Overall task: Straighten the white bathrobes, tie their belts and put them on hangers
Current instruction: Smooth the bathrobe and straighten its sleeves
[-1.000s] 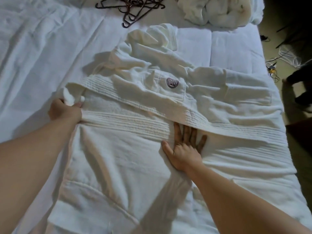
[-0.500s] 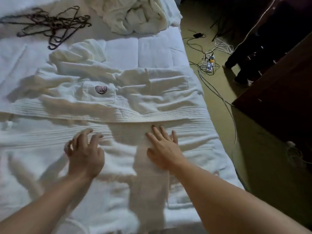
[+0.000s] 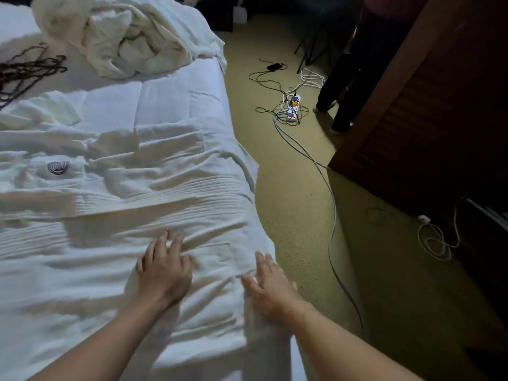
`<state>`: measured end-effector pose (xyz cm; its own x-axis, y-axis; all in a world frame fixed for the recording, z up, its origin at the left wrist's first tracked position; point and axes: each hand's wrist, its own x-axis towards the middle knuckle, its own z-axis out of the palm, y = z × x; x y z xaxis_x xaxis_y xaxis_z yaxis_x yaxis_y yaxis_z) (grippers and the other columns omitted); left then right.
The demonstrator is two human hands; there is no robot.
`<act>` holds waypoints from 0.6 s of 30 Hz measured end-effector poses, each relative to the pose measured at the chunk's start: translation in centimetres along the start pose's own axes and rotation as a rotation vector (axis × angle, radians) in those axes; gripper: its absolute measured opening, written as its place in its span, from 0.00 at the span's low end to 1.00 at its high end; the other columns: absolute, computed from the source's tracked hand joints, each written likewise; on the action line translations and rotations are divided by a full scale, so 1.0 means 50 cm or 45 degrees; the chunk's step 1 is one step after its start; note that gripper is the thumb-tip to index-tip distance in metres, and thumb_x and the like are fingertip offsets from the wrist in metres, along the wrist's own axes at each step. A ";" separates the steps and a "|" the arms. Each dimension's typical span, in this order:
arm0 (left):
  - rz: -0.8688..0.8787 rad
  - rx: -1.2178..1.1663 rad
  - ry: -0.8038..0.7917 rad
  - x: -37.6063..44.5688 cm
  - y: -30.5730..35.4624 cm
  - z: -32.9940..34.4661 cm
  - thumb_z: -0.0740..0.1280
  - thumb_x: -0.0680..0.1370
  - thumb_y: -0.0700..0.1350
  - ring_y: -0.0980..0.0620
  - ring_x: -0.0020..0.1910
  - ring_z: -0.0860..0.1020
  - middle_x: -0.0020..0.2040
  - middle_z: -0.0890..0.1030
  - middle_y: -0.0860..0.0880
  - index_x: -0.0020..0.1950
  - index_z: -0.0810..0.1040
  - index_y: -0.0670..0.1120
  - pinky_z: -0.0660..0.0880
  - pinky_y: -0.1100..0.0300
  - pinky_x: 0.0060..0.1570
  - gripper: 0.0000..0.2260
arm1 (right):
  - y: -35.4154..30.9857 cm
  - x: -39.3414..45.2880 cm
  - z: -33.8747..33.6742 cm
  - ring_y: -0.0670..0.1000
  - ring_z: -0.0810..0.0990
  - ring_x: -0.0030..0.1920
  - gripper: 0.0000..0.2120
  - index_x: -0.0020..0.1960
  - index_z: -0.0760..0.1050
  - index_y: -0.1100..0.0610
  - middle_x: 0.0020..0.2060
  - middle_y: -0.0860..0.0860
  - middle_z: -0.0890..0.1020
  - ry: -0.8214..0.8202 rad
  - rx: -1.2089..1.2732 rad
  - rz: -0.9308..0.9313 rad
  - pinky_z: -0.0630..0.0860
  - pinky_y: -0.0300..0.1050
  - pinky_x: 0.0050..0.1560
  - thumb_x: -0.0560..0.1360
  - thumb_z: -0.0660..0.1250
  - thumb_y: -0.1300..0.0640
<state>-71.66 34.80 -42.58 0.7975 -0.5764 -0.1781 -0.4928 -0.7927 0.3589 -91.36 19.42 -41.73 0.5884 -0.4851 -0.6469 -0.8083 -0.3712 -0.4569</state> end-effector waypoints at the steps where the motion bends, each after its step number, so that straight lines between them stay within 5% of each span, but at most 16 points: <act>1: -0.008 0.015 -0.013 0.003 0.021 0.006 0.51 0.73 0.57 0.41 0.75 0.62 0.78 0.64 0.43 0.73 0.70 0.53 0.59 0.40 0.71 0.29 | 0.012 -0.001 -0.004 0.52 0.49 0.82 0.40 0.82 0.40 0.42 0.82 0.45 0.41 -0.031 0.028 -0.015 0.51 0.63 0.77 0.78 0.51 0.28; 6: 0.027 0.162 -0.011 0.030 0.086 0.018 0.52 0.73 0.57 0.39 0.75 0.62 0.78 0.62 0.42 0.75 0.68 0.54 0.59 0.40 0.70 0.30 | 0.060 0.013 0.028 0.53 0.46 0.82 0.65 0.81 0.36 0.42 0.82 0.46 0.38 -0.097 0.197 -0.014 0.51 0.58 0.79 0.50 0.36 0.11; 14: 0.234 0.293 0.093 0.107 0.158 0.036 0.55 0.73 0.55 0.38 0.72 0.66 0.75 0.67 0.42 0.69 0.75 0.52 0.61 0.37 0.67 0.26 | 0.096 0.063 -0.032 0.53 0.64 0.76 0.63 0.81 0.52 0.44 0.77 0.49 0.63 -0.089 0.274 -0.053 0.62 0.59 0.75 0.54 0.40 0.12; 18: 0.196 0.263 0.111 0.138 0.212 0.063 0.58 0.73 0.56 0.38 0.71 0.65 0.75 0.66 0.43 0.68 0.75 0.55 0.61 0.38 0.68 0.24 | 0.125 0.107 -0.073 0.53 0.61 0.78 0.58 0.81 0.52 0.44 0.79 0.51 0.59 -0.191 0.222 -0.071 0.60 0.58 0.77 0.58 0.40 0.14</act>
<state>-72.48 21.78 -42.91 0.7302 -0.6812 -0.0529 -0.6642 -0.7258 0.1792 -93.19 11.64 -45.80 0.6337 -0.3399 -0.6949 -0.7731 -0.2454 -0.5849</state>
